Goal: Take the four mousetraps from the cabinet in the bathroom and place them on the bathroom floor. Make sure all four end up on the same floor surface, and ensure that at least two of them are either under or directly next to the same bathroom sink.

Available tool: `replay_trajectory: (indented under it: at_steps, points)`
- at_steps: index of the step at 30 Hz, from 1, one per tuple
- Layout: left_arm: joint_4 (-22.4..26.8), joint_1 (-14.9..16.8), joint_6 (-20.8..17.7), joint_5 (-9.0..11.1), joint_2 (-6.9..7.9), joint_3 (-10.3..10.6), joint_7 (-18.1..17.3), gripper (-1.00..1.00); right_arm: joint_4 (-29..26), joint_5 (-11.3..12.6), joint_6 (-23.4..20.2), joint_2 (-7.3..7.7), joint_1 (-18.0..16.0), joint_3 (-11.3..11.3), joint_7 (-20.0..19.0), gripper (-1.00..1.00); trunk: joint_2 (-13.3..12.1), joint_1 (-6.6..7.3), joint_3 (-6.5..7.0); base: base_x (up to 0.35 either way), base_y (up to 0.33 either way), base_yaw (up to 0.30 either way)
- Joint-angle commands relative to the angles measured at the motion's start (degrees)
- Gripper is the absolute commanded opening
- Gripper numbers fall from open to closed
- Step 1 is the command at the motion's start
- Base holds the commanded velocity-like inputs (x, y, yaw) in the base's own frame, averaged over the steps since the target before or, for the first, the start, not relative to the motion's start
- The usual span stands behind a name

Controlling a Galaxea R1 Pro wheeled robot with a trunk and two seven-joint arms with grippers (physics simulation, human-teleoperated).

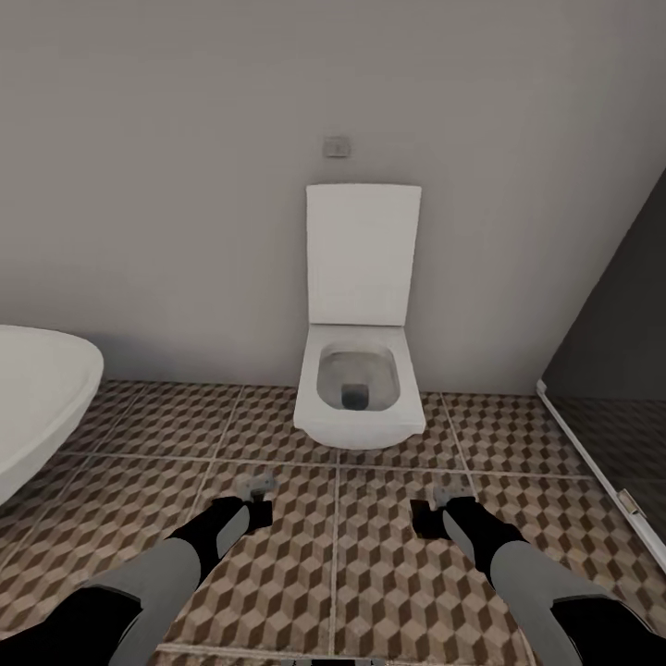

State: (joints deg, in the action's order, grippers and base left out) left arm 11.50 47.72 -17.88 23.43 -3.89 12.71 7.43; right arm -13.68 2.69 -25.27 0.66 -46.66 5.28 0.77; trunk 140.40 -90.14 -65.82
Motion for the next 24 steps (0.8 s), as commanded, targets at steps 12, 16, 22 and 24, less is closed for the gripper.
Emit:
replay_trajectory:
  at_steps: [12,16,22,24]
  points:
    - [0.6,0.0,-3.3,0.4,-0.05,0.4,0.4,-1.0,-0.1,0.5,-0.4,0.04,0.0,0.4,0.0,-1.0,0.4,-0.21,-0.49,0.0,0.0,0.0]
    - [0.7,0.1,-4.6,0.4,-0.1,0.5,0.4,-1.0,-0.1,0.5,-0.4,0.08,0.0,0.4,0.0,-1.0,0.4,-0.21,-0.49,0.0,0.0,0.0]
    - [0.7,0.1,-5.1,0.4,-0.12,0.5,0.4,-1.0,-0.1,0.5,-0.4,0.12,0.0,0.4,0.0,-1.0,0.4,-0.21,-0.5,0.0,0.0,0.0]
    - [0.7,0.1,-5.2,0.4,-0.09,0.5,0.4,-1.0,-0.1,0.5,-0.5,0.13,0.0,0.4,0.0,-1.0,0.4,-0.21,-0.5,0.0,0.0,0.0]
